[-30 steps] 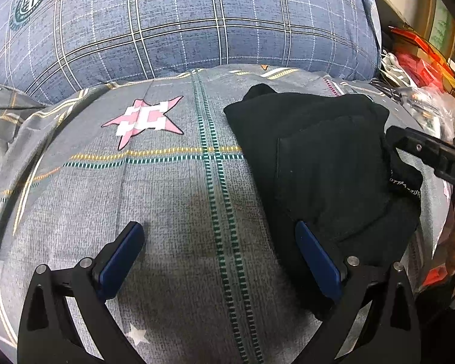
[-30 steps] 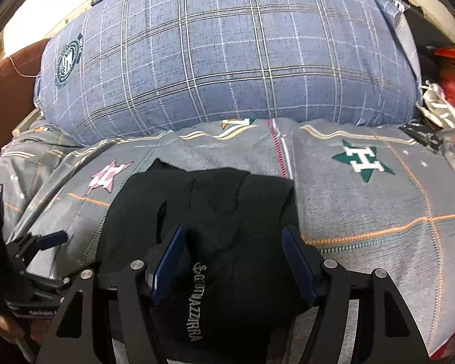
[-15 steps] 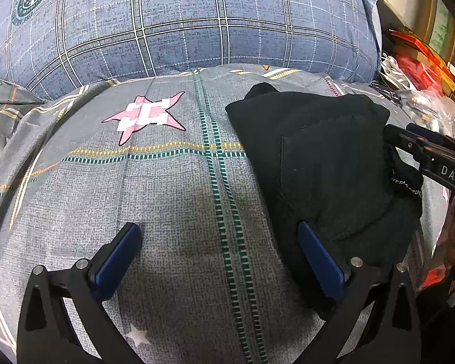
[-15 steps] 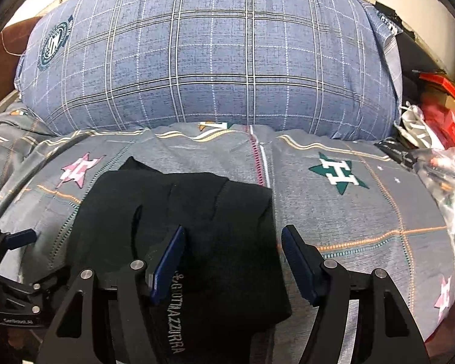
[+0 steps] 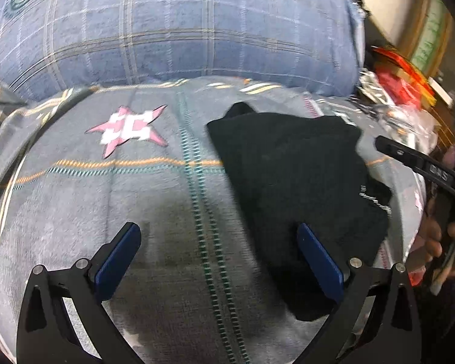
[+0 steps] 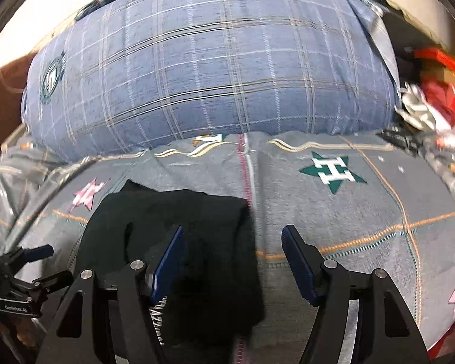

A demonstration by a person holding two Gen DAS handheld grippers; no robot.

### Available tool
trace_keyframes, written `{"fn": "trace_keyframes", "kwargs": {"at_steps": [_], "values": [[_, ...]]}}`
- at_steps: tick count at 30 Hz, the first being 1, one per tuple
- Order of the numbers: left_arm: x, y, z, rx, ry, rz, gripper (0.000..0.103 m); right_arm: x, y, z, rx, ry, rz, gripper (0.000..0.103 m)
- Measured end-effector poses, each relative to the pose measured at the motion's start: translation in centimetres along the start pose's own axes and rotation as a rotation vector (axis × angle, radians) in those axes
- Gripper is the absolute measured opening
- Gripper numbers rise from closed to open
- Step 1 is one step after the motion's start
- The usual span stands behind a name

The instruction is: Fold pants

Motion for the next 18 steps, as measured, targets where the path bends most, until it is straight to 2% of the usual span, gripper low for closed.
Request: {"fn": "trace_keyframes", "kwargs": {"at_steps": [2,5,11,18], "values": [[0.3,-0.7,0.0,0.040,0.011,-0.035,0.103,0.2,-1.4,0.2,0.052,0.029,0.034,0.069],[0.5,-1.1,-0.2,0.052,0.003,-0.047,0.103,1.0,-2.8,0.0,0.122,0.084,0.093,0.069],[0.8,0.6,0.0,-0.077,0.044,-0.215,0.103,1.9,-2.9,-0.6,0.183,0.158,0.209,0.069],[0.4,1.3,0.4,-0.078,0.001,-0.177,0.103,1.2,-4.3,-1.1,0.225,0.270,0.322,0.069]]}}
Point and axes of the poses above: each gripper's, at about its wrist camera, not at the fingertips, and x roughly the way its jaws point, y to its left, z to its top, the point moved 1 cm from there along x, roughly the way its jaws point, and after that the axes turned 7 degrees about x, right-handed, at the moved point
